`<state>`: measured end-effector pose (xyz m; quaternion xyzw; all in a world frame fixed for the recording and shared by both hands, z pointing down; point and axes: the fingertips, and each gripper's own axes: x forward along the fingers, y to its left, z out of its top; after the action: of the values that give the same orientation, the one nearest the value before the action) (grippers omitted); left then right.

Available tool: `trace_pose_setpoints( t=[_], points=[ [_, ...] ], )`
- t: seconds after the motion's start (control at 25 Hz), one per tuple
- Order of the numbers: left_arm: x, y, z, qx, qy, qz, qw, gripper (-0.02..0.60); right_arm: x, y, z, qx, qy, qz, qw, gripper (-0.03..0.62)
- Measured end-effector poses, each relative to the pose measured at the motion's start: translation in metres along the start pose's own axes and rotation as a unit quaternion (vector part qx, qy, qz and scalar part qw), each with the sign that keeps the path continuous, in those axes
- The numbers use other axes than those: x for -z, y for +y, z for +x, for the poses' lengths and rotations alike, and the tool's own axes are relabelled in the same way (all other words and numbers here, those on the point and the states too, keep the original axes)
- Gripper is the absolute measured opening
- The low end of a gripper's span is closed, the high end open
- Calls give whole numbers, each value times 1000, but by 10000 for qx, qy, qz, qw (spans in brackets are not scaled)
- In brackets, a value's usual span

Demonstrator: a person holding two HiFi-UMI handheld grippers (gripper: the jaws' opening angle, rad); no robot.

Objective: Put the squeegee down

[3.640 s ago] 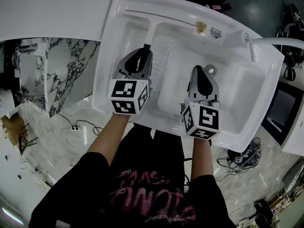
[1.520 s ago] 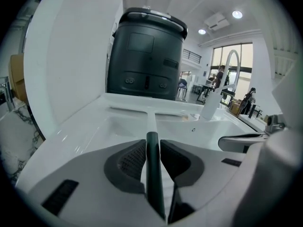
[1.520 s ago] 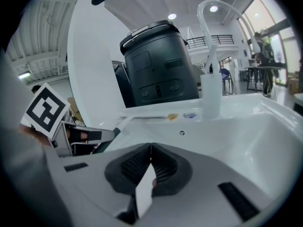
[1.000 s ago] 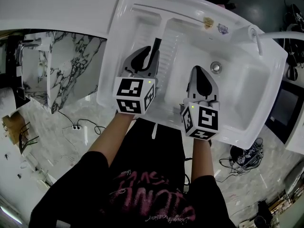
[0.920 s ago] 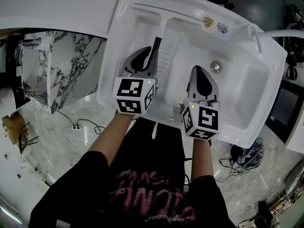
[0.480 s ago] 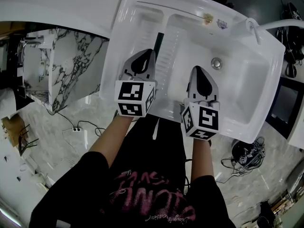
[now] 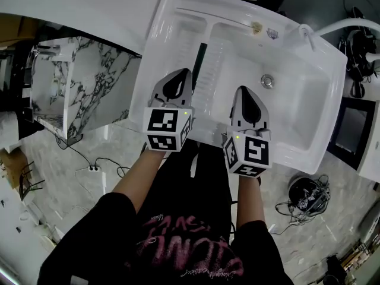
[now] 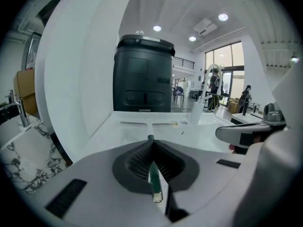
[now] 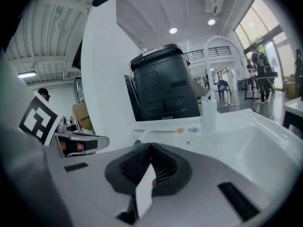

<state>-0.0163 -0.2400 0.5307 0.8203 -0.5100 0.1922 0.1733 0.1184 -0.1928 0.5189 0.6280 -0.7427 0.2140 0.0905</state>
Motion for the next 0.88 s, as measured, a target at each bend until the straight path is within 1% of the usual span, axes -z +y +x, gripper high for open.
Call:
trace_pose_setpoints(
  t=[0.72, 0.88],
  points=[
    [-41, -4, -54, 109, -574, -58, 9983, 9, -53, 33, -35, 32, -538, -255, 9982, 20],
    [-52, -4, -63, 132, -719, -13, 9973, 9, -63, 38, -41, 27, -637, -291, 9975, 20]
  ],
)
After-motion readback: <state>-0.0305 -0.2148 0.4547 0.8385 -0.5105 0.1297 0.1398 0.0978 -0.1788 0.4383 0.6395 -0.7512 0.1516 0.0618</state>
